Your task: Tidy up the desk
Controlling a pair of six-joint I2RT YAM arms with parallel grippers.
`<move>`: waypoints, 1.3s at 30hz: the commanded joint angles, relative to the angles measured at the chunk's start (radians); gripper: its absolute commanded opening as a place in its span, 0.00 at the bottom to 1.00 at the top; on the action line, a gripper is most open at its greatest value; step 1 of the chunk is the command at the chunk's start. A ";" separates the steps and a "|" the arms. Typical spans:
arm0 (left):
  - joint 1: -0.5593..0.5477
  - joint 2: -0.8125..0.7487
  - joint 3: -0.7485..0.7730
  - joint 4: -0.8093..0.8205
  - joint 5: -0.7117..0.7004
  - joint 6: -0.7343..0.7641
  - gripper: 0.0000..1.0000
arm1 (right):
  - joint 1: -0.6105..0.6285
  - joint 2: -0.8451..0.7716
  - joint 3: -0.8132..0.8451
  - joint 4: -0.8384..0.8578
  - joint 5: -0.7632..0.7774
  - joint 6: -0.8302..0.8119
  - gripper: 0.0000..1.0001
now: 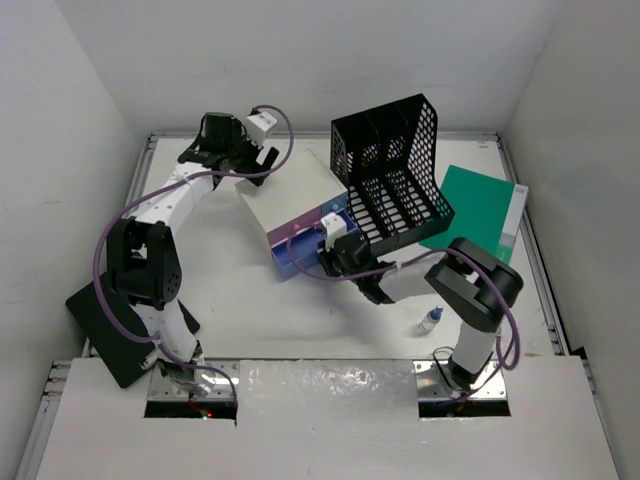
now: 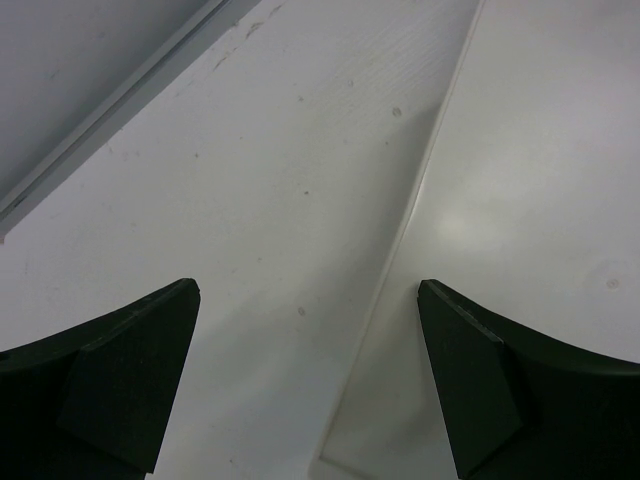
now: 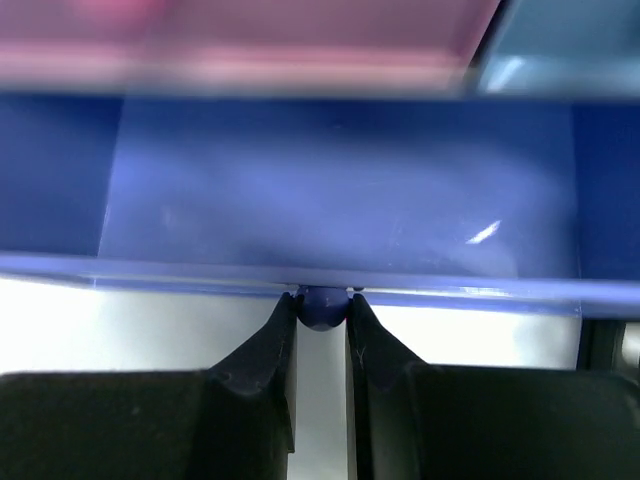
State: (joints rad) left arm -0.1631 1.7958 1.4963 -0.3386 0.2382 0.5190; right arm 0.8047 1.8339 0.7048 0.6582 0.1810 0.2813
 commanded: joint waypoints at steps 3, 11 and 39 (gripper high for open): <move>0.016 0.028 0.018 -0.060 -0.039 0.016 0.89 | 0.116 -0.192 -0.125 -0.060 0.012 -0.005 0.00; 0.016 0.024 0.018 -0.063 -0.034 0.003 0.90 | 0.148 -0.401 -0.101 -0.481 -0.032 -0.005 0.60; -0.013 -0.156 -0.047 -0.151 0.019 -0.008 0.93 | -0.239 -0.782 -0.039 -1.522 -0.026 0.128 0.99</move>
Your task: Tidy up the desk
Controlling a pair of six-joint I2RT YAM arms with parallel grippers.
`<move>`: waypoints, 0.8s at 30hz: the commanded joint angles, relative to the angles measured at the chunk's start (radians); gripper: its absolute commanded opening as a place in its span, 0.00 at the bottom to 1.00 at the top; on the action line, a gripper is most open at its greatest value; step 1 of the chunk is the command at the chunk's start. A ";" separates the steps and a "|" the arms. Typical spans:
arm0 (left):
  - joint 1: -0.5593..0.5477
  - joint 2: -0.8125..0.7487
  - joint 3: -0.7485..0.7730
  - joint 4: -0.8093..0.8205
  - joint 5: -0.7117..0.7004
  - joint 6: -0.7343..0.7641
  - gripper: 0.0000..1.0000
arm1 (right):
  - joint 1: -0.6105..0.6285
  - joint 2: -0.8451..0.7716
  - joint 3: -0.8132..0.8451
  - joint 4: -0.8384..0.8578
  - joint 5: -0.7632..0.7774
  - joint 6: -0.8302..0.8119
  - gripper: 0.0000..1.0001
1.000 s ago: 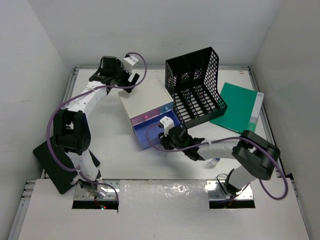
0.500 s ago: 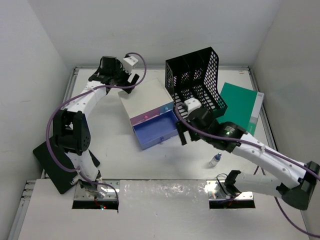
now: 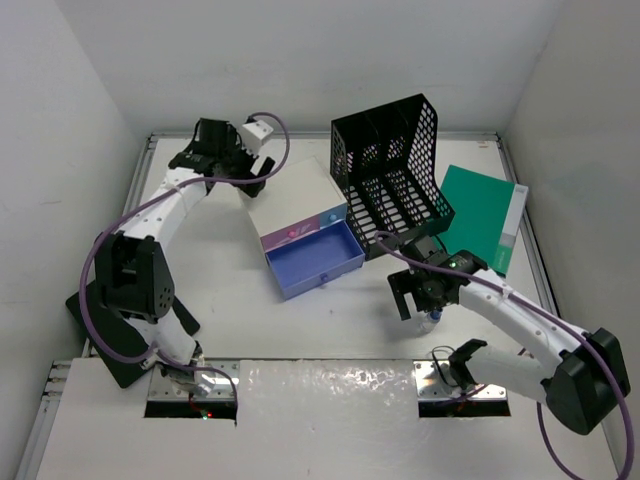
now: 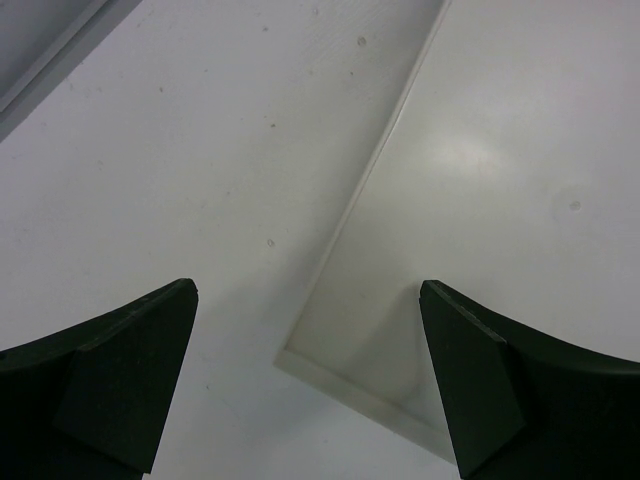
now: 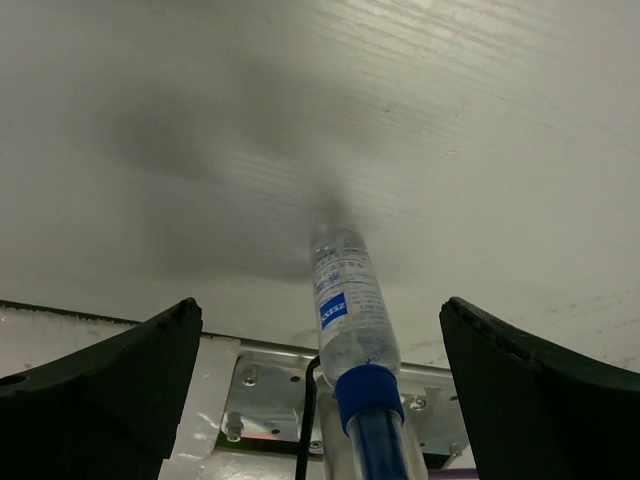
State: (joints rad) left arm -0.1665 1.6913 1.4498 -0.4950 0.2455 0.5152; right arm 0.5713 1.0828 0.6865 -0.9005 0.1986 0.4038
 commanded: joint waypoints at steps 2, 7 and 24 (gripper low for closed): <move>-0.016 -0.054 0.000 -0.004 0.009 -0.006 0.93 | -0.005 -0.037 -0.044 0.044 -0.059 0.012 0.99; -0.033 -0.082 -0.019 -0.002 0.017 -0.011 0.93 | -0.005 -0.049 -0.076 0.045 -0.044 0.030 0.97; -0.087 -0.087 -0.014 0.004 -0.009 -0.024 0.93 | -0.005 -0.012 -0.079 0.031 -0.007 0.001 0.00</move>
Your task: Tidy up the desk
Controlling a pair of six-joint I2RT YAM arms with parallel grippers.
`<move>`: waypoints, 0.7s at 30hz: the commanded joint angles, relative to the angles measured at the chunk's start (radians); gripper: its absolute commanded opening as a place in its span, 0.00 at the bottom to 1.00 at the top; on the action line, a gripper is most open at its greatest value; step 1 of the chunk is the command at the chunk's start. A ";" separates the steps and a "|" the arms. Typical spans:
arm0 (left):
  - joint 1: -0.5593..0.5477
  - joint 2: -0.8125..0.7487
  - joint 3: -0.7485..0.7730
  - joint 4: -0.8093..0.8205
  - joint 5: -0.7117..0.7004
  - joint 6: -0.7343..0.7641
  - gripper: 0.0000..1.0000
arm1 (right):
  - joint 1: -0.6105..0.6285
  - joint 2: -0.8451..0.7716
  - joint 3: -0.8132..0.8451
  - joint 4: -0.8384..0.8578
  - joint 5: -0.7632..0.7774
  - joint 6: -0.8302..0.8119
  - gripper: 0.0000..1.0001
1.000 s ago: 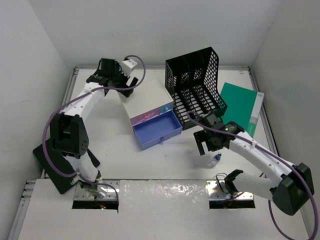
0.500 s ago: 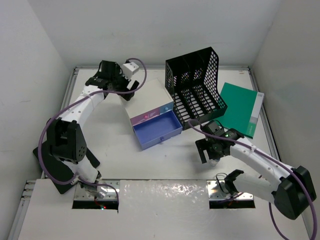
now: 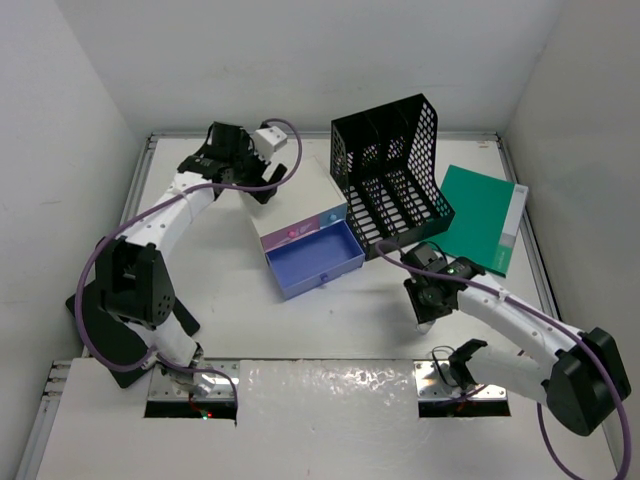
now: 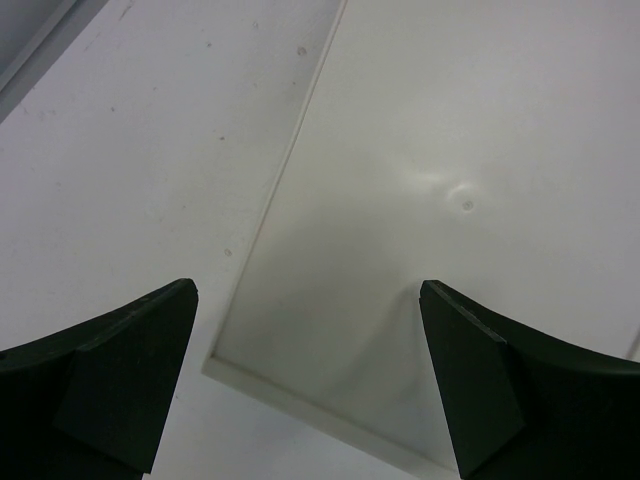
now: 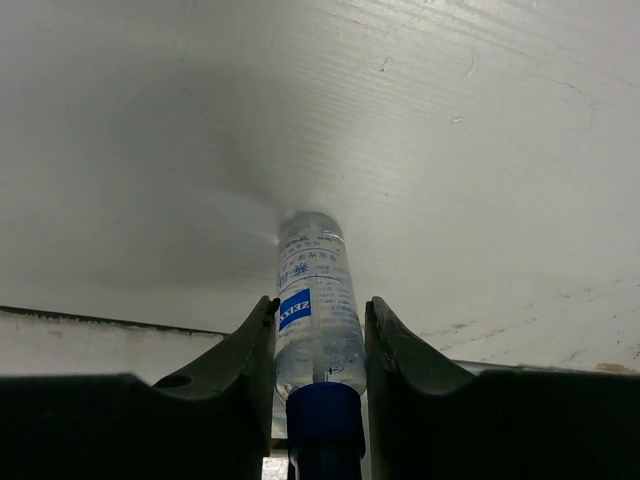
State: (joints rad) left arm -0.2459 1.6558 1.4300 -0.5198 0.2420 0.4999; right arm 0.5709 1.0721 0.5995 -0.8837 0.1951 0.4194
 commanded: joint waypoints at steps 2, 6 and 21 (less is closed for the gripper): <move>-0.007 -0.062 0.006 0.026 -0.013 -0.004 0.93 | -0.003 0.003 0.037 0.011 -0.075 -0.040 0.00; -0.007 -0.097 -0.025 0.059 -0.053 -0.021 0.93 | 0.001 -0.043 0.118 0.032 -0.255 -0.125 0.00; 0.014 -0.179 -0.063 0.053 -0.113 -0.028 0.93 | 0.106 0.535 0.680 0.537 -0.660 -0.347 0.00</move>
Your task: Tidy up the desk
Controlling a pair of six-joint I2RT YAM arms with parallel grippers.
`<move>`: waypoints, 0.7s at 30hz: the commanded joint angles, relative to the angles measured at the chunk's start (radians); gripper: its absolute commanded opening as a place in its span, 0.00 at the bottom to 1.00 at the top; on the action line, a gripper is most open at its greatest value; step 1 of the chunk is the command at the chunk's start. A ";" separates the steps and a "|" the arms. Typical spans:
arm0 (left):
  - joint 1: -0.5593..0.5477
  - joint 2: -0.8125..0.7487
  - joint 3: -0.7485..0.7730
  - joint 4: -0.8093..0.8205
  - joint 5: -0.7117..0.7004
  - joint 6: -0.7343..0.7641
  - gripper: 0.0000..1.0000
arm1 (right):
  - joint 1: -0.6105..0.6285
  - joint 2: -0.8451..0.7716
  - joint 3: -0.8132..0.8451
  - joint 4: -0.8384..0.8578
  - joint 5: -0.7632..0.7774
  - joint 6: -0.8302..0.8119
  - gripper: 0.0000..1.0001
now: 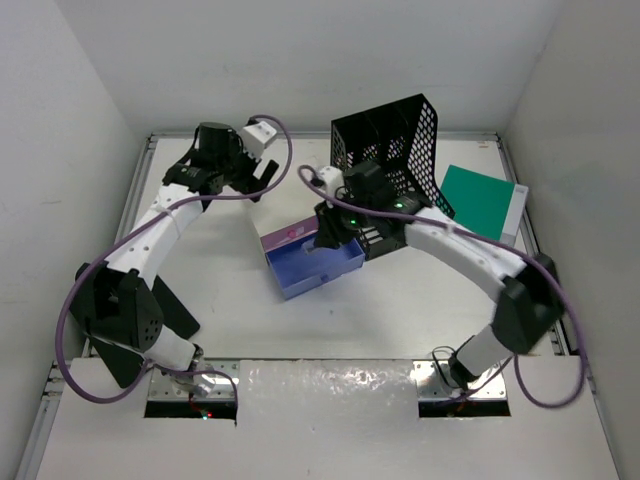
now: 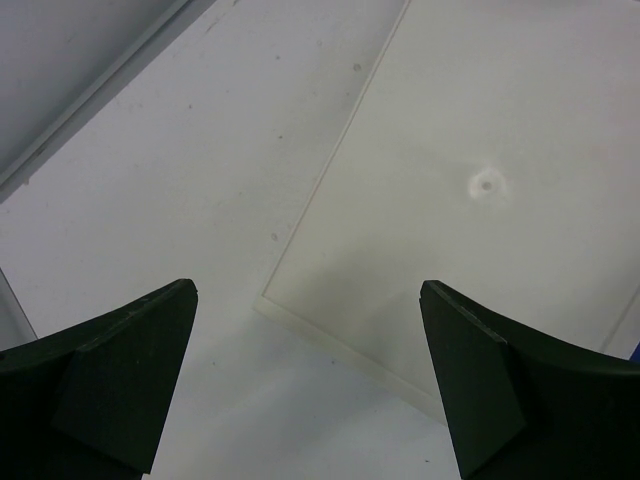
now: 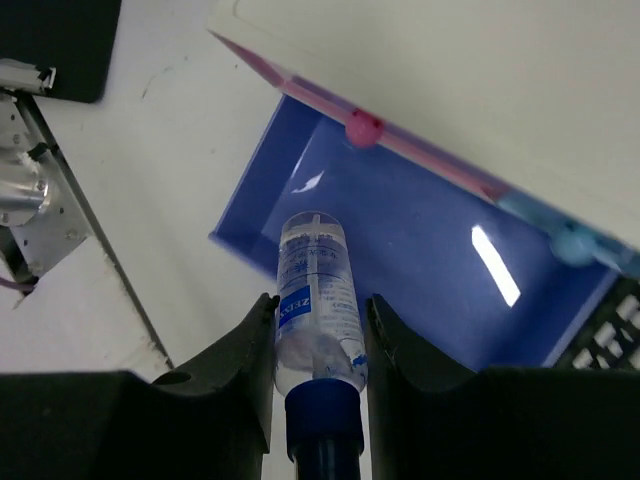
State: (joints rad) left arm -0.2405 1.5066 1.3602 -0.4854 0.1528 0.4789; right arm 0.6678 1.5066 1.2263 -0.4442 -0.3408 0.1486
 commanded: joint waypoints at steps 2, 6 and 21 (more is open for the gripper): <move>0.015 -0.031 -0.007 0.024 -0.039 0.004 0.93 | 0.016 0.192 0.097 0.143 -0.176 -0.116 0.00; 0.018 -0.017 -0.018 0.025 -0.039 0.015 0.93 | 0.052 0.286 0.110 0.196 -0.193 -0.210 0.00; 0.018 0.030 -0.015 0.031 -0.006 0.033 0.93 | 0.026 0.374 0.027 0.158 -0.064 -0.408 0.61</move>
State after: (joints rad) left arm -0.2234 1.5322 1.3407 -0.4904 0.1253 0.5011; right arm 0.7105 1.8637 1.2270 -0.2710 -0.4774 -0.1936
